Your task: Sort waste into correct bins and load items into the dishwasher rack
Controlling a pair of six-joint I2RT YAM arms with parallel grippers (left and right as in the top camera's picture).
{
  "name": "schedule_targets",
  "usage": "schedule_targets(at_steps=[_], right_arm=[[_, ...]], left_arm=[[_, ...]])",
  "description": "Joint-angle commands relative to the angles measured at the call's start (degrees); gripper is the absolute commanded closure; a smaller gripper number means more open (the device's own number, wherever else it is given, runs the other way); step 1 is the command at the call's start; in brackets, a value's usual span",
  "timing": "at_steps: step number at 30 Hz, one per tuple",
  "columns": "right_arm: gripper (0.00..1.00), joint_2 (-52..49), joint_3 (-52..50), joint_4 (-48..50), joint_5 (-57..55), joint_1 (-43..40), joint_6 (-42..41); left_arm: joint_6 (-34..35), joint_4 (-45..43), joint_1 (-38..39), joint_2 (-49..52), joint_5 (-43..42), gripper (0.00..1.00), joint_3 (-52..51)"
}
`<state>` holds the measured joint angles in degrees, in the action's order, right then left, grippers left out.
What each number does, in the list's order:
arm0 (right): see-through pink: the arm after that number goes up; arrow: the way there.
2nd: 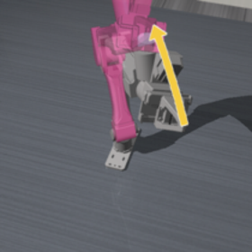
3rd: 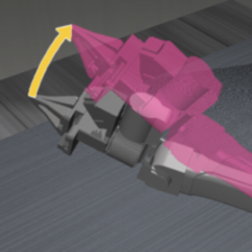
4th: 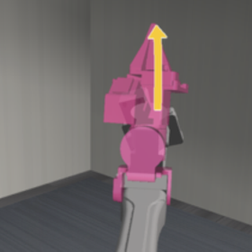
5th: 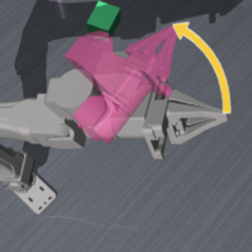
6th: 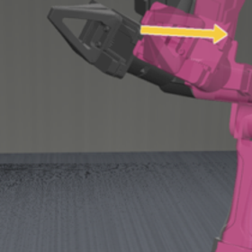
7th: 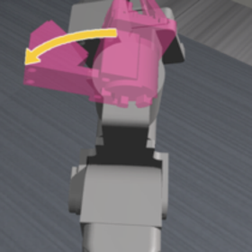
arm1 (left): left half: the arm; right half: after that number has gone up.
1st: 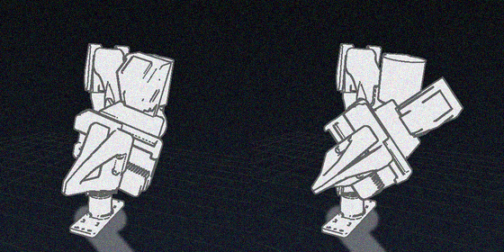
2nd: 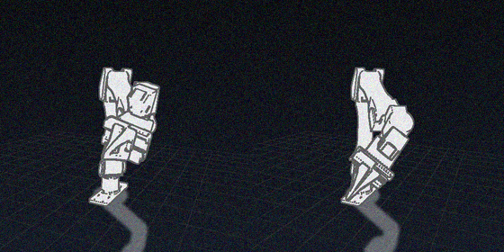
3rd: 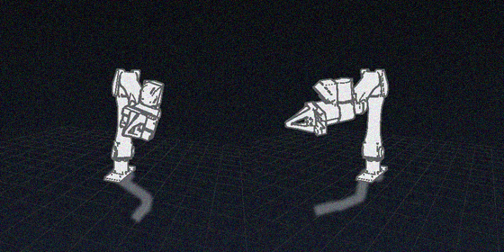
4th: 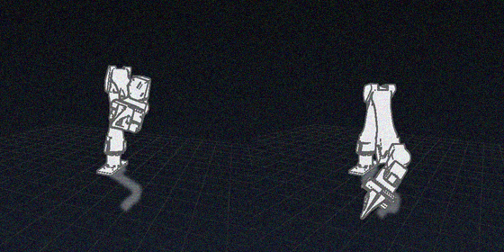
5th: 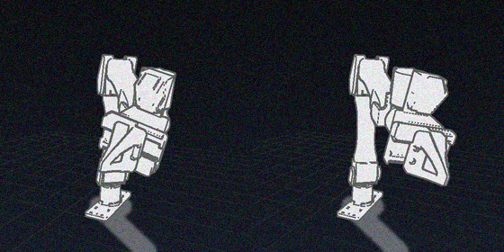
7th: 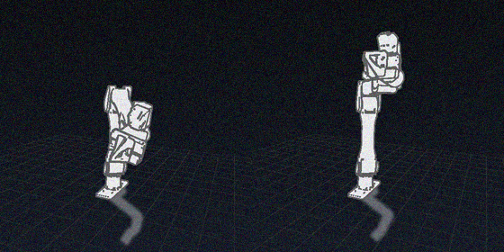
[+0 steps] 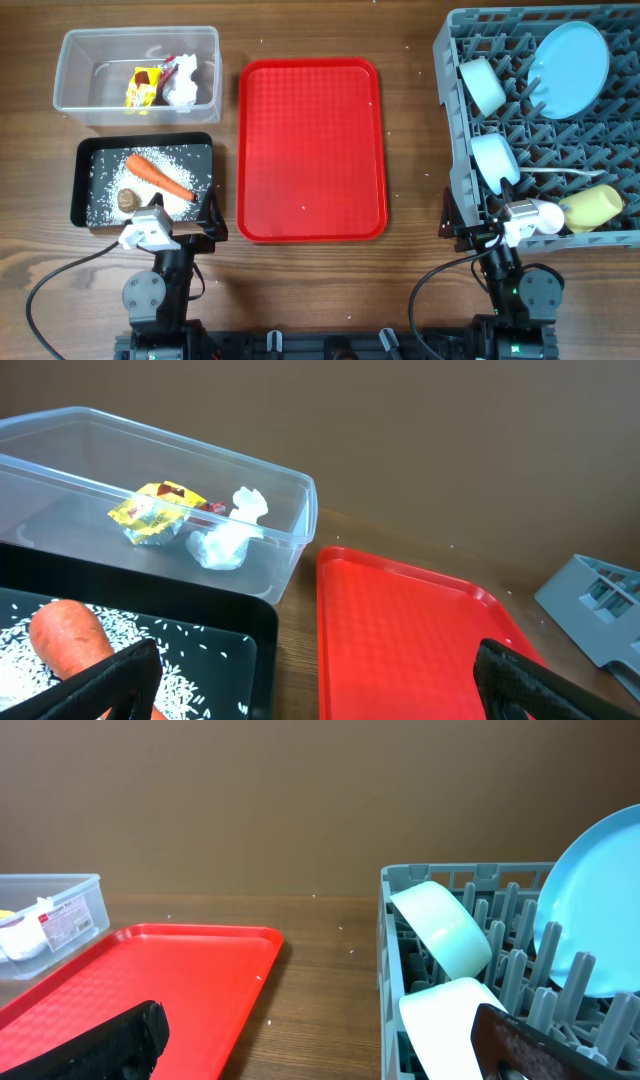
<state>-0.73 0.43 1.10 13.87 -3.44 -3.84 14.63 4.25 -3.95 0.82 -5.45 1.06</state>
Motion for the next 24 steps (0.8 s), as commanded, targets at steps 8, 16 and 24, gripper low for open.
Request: schedule_targets(at_steps=[8,16,24], right_arm=[[0.00,0.46,-0.13,0.13,-0.35,0.26,-0.66],[0.00,0.46,-0.13,0.13,-0.35,0.26,-0.66],[0.00,0.46,-0.13,0.13,-0.35,0.26,-0.66]], left_arm=[[-0.94,-0.28,-0.42,-0.50,0.57,0.00,-0.72],[-0.94,-0.28,-0.42,-0.50,0.57,0.00,-0.72],[-0.94,-0.28,-0.42,-0.50,0.57,0.00,-0.72]])
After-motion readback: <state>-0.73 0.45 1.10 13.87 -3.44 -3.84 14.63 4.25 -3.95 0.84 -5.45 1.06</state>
